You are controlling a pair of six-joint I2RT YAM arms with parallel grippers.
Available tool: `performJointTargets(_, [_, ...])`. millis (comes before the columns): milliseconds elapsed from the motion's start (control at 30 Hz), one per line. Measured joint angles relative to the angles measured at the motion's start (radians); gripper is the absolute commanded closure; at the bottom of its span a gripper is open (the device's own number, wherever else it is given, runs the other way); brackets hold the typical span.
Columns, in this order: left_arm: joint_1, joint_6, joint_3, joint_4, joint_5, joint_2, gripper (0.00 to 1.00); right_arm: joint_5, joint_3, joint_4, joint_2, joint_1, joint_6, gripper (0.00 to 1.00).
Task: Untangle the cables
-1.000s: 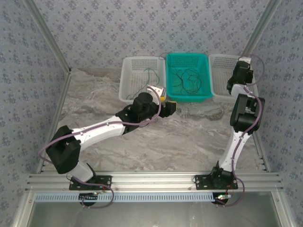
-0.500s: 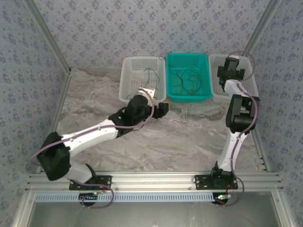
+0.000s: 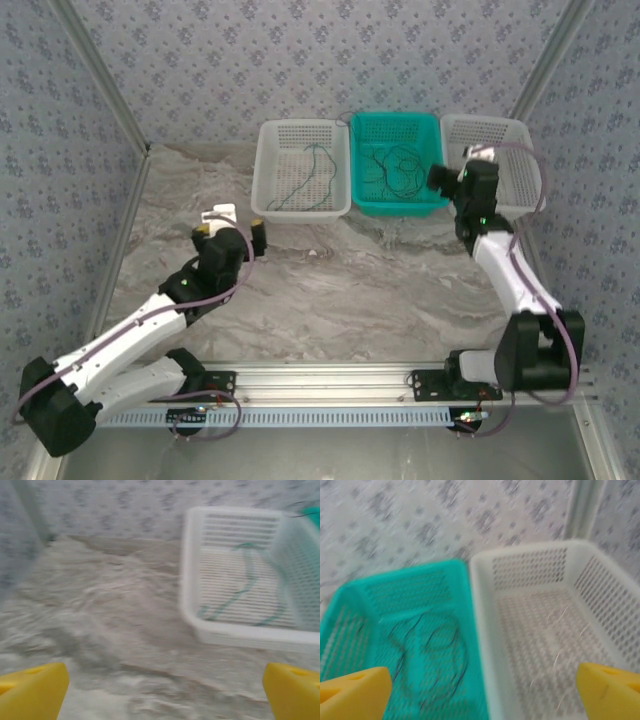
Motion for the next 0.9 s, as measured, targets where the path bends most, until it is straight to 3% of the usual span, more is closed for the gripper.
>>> performJointTargets(167, [0.153,0.113,-0.091,0.031,-0.049,-0.016,0.01,0.051,-0.332,0.023,-0.188,0.039,-0.026,0.02])
performJointTargets(333, [0.314,0.217,-0.197,0.22,-0.003,0.068,0.01,0.095,-0.518,0.201,-0.108,0.023,-0.071,0.02])
performJointTargets(500, [0.454,0.292,-0.304,0.48,0.129,0.238,0.0,0.12,-0.536,0.457,0.115,0.019,-0.122,0.0])
performJointTargets(600, [0.555,0.306,-0.345,0.647,0.253,0.349,0.0,0.069,-0.536,0.644,0.252,-0.024,-0.134,0.0])
performJointTargets(800, [0.642,0.349,-0.331,0.919,0.441,0.566,0.01,0.013,-0.543,0.727,0.269,-0.06,-0.148,0.0])
performJointTargets(900, [0.692,0.344,-0.313,0.932,0.514,0.618,0.01,-0.024,-0.538,0.738,0.269,-0.061,-0.156,0.0])
